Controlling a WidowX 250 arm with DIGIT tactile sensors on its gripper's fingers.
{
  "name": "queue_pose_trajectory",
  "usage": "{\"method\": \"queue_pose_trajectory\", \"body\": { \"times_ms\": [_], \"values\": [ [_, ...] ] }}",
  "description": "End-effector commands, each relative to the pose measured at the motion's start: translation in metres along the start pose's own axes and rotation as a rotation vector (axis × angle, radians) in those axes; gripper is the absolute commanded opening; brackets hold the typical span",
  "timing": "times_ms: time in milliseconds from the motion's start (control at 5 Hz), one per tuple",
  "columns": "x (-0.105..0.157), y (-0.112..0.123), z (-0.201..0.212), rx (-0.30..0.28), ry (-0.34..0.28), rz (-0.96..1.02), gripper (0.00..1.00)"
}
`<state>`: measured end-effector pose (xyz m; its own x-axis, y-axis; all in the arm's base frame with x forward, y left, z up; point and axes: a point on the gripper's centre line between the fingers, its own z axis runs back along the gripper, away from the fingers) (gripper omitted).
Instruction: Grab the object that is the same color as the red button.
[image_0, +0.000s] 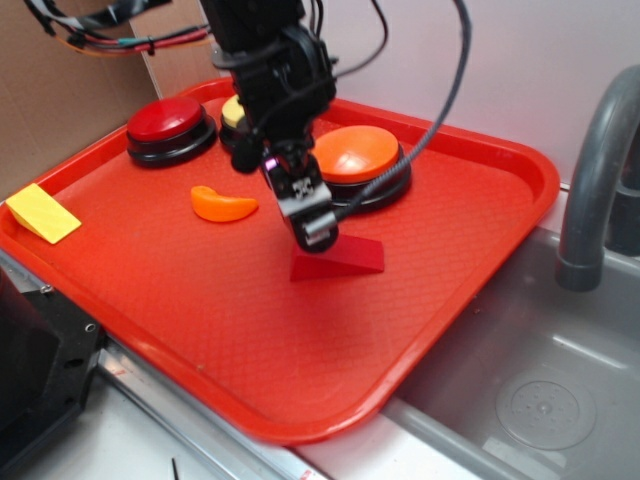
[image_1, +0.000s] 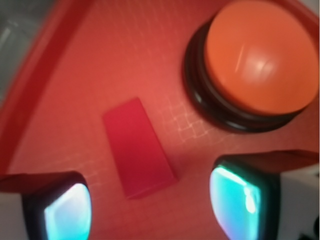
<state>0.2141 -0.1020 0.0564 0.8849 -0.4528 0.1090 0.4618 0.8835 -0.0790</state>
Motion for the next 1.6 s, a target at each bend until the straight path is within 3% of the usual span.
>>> {"method": "queue_pose_trajectory", "body": {
  "times_ms": [0, 200, 400, 800, 1000, 1400],
  "values": [
    [0.004, 0.007, -0.020, 0.057, 0.001, -0.068, 1.00],
    [0.005, 0.000, -0.022, 0.081, 0.014, -0.100, 0.67],
    [0.004, -0.002, -0.025, 0.090, 0.020, -0.093, 0.00],
    [0.001, -0.012, 0.011, 0.079, -0.030, -0.078, 0.00],
    [-0.011, -0.015, 0.063, 0.090, -0.046, 0.045, 0.00],
    [-0.040, 0.001, 0.158, 0.168, -0.080, 0.301, 0.00]
  ]
}}
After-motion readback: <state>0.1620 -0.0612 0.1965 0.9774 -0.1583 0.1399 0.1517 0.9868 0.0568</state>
